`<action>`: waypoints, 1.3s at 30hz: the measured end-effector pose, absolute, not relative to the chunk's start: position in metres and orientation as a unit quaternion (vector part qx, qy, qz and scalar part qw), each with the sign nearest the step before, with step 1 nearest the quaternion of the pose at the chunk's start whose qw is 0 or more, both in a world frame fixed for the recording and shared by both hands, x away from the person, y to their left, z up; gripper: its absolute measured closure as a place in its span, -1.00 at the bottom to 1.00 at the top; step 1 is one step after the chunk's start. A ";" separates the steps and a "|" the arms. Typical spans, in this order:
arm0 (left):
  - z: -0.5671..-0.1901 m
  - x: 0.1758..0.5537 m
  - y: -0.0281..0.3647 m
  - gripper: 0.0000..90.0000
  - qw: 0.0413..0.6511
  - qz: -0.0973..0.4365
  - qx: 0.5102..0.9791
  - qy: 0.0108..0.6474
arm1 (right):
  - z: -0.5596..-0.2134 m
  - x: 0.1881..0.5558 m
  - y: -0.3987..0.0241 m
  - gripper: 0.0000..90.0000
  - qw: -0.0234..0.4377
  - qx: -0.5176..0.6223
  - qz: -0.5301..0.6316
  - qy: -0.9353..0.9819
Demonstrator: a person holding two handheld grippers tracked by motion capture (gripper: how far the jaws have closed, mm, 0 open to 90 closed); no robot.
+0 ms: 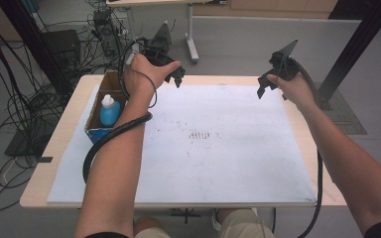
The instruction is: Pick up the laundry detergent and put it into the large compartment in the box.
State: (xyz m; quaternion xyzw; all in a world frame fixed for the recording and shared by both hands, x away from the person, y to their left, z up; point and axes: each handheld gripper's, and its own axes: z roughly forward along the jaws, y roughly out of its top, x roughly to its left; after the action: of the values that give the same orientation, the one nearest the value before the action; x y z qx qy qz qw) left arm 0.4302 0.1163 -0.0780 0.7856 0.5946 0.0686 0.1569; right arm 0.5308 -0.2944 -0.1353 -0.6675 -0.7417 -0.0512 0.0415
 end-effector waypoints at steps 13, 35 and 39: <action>-0.079 0.431 0.116 -0.80 0.155 0.069 0.787 0.593 | -0.136 0.532 -0.294 -0.85 0.042 -0.667 -0.049 -0.742; -0.080 0.432 0.120 -0.79 0.153 0.070 0.786 0.596 | -0.136 0.532 -0.296 -0.85 0.042 -0.669 -0.048 -0.741; -0.081 0.430 0.119 -0.79 0.153 0.077 0.785 0.595 | -0.136 0.532 -0.296 -0.85 0.042 -0.669 -0.048 -0.741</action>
State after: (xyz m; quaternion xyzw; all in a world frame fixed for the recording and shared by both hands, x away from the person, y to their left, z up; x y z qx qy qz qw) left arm 0.4304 0.1192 -0.0806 0.7850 0.5954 0.0770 0.1528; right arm 0.5317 -0.2963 -0.1362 -0.6687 -0.7408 -0.0484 0.0423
